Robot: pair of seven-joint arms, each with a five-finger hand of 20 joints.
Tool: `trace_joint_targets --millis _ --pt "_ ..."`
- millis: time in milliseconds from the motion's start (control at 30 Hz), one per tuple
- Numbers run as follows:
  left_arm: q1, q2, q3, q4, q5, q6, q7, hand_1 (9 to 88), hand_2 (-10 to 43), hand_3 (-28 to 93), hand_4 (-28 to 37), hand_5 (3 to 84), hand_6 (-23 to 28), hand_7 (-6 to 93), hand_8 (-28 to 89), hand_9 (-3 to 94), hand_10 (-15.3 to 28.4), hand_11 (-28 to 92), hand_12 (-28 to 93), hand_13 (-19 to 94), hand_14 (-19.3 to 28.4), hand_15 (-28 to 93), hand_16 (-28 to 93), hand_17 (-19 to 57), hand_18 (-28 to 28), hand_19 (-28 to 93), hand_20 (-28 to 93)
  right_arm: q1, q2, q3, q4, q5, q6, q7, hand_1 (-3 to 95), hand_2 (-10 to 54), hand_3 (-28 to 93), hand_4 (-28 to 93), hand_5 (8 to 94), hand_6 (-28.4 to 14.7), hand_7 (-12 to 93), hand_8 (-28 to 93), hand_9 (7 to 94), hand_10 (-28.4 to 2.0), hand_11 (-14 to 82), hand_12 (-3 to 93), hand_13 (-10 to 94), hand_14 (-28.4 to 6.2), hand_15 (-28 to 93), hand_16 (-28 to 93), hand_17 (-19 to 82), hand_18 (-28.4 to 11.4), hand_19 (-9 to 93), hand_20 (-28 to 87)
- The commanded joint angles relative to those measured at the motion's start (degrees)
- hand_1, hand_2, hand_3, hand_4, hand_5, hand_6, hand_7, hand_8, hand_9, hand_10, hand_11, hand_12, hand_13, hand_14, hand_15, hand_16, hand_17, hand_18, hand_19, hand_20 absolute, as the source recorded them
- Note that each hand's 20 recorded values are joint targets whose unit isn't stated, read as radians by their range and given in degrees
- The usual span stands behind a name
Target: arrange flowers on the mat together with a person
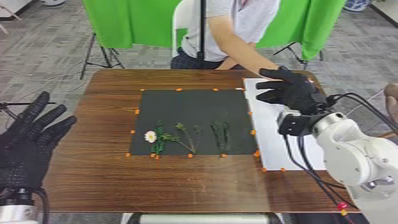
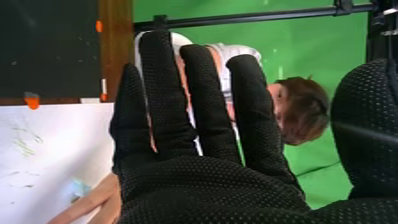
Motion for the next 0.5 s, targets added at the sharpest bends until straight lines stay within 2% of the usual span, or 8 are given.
trace_joint_targets --millis 33,200,400,500 --pt "1.1 -0.44 0.39 -0.11 0.01 0.26 -0.22 18.9 7.5 74 -28.3 30.3 3.8 8.7 -8 29.9 14.4 16 12 21 22.4 43 -5 -9.3 17.7 37 17 -0.3 -0.5 0.1 -0.1 -0.2 -0.6 0.4 23.6 0.6 70 -27 50.7 1.1 13 -12 54.4 -15.7 15.3 14.6 46 -17.5 47 11 11 -20.7 56 15" --pt "0.7 -1.17 0.05 -0.25 0.8 -0.24 -1.66 18.9 7.6 75 -28.3 30.3 3.9 8.8 -8 29.9 14.4 16 12 21 22.4 43 -5 -9.3 17.7 37 17 -0.8 -1.5 1.0 -0.5 -0.1 -2.2 1.2 23.8 0.4 70 -27 50.7 1.2 14 -12 54.3 -15.8 15.3 14.6 46 -17.5 47 11 11 -20.7 55 15" --pt "0.6 -0.94 0.27 -0.1 0.82 -0.36 -1.42 19.1 7.5 75 -28.3 30.3 3.9 8.9 -8 30.0 14.6 16 12 21 22.4 43 -5 -9.3 17.8 37 17 -0.7 -1.3 0.8 -0.5 -0.4 -2.0 1.1 23.9 0.2 70 -27 50.6 1.2 14 -12 54.3 -15.8 15.2 14.6 46 -17.4 47 11 11 -21.0 55 15" --pt "0.5 -1.2 0.14 -0.09 0.97 -0.52 -1.99 19.1 7.5 75 -28.2 30.3 4.0 8.9 -8 30.0 14.6 16 12 21 22.4 43 -5 -9.3 17.7 37 17 -0.8 -1.2 0.7 -0.5 -0.4 -1.8 1.2 24.0 0.1 70 -27 50.8 1.2 14 -12 54.4 -15.9 15.2 14.6 47 -17.4 47 11 11 -21.0 55 15"
